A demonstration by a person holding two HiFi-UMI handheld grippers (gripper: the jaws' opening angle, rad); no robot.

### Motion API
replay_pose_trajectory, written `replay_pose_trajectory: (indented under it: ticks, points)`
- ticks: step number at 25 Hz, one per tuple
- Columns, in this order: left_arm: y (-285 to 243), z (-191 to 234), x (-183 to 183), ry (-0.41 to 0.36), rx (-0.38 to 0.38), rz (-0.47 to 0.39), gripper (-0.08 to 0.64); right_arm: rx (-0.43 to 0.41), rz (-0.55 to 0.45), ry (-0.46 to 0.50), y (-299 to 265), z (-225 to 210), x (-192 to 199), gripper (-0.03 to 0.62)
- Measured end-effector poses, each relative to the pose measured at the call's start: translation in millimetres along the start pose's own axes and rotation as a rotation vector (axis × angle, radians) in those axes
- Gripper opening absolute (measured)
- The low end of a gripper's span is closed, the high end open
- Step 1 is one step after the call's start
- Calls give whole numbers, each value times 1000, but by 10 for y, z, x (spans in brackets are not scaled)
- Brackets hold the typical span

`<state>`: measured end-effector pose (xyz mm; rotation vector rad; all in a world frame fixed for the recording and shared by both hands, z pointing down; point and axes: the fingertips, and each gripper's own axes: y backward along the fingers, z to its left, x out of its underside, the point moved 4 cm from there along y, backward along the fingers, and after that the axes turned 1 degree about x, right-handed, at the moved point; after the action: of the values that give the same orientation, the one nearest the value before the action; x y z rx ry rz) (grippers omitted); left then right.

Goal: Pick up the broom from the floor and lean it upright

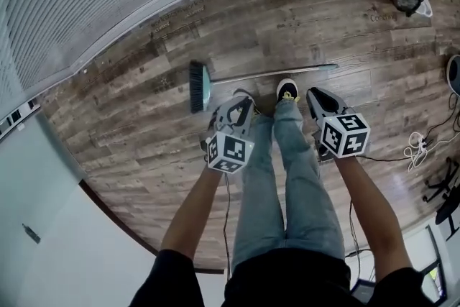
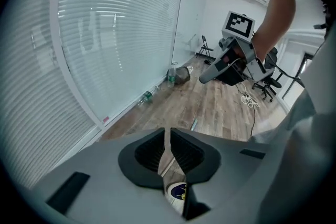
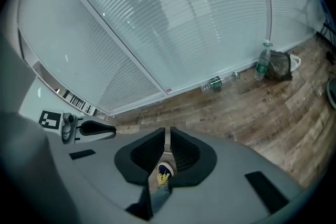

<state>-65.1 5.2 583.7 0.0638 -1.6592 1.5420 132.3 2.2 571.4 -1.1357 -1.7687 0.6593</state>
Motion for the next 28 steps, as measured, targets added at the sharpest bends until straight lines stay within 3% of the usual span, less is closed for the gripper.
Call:
replay_pose_trajectory:
  ticks: [5, 8, 14, 20, 25, 28]
  points:
    - [-558, 40, 436, -17, 26, 52, 34, 51, 53, -89, -532, -357, 411, 20]
    - [-906, 94, 703, 27, 31, 79, 149, 63, 89, -81, -859, -577, 603, 21]
    - [-1552, 199, 1304, 42, 29, 140, 176, 97, 124, -109, -1528, -999, 1063, 21]
    - [-2271, 238, 2033, -19, 71, 220, 178, 122, 167, -128, -2205, -1300, 1504, 21]
    - [-2856, 228, 2419, -47, 103, 257, 190, 159, 201, -186, -2618, -1613, 1835, 23]
    - [-3199, 171, 2578, -73, 128, 302, 230, 185, 209, -250, -2795, -1832, 1981, 106]
